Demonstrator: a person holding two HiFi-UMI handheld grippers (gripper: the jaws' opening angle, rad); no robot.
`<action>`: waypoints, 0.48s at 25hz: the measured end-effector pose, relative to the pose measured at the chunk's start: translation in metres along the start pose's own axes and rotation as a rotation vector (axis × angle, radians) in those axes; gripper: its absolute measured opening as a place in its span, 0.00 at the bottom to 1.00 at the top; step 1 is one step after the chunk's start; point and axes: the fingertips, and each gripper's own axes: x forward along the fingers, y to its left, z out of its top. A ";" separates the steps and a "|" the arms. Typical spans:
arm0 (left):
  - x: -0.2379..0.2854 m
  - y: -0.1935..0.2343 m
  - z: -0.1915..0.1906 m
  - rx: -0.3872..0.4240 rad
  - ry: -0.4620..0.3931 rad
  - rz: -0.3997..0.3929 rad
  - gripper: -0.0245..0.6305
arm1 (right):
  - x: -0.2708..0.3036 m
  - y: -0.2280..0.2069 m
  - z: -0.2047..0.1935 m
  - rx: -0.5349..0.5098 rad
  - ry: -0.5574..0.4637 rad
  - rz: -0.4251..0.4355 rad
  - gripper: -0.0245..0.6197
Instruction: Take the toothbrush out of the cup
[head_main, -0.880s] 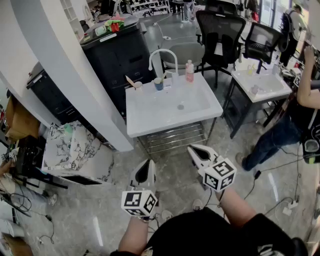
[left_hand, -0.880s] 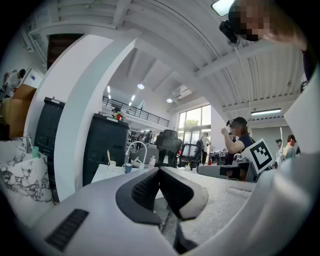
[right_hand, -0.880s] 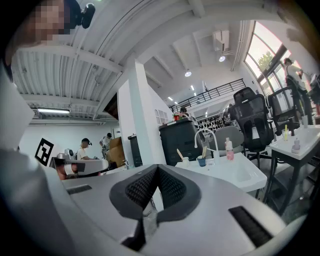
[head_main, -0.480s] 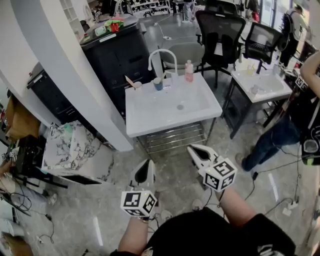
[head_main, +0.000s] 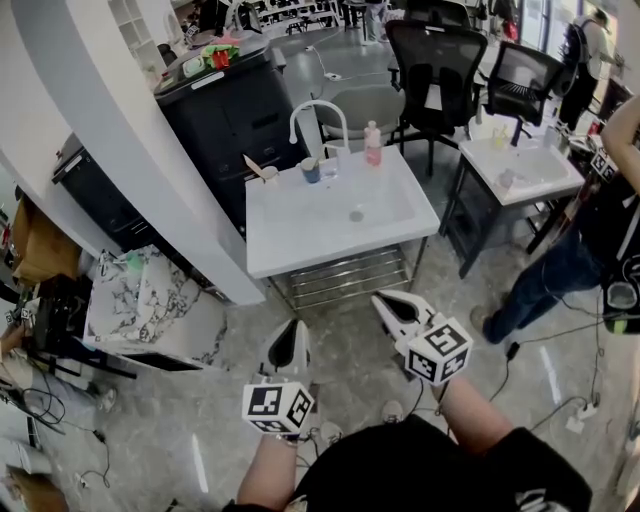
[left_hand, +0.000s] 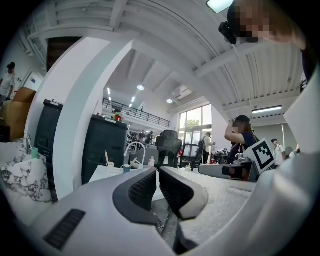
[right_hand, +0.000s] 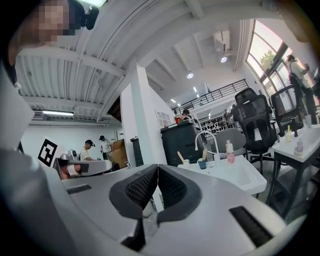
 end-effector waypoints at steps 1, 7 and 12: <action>0.003 -0.002 -0.001 -0.002 0.002 0.002 0.05 | -0.001 -0.003 0.001 -0.001 0.000 0.001 0.05; 0.020 -0.017 -0.007 -0.003 -0.003 0.014 0.05 | -0.009 -0.026 0.004 -0.011 -0.011 0.017 0.15; 0.036 -0.030 -0.008 0.012 -0.023 0.022 0.29 | -0.014 -0.046 0.012 -0.027 -0.036 0.008 0.36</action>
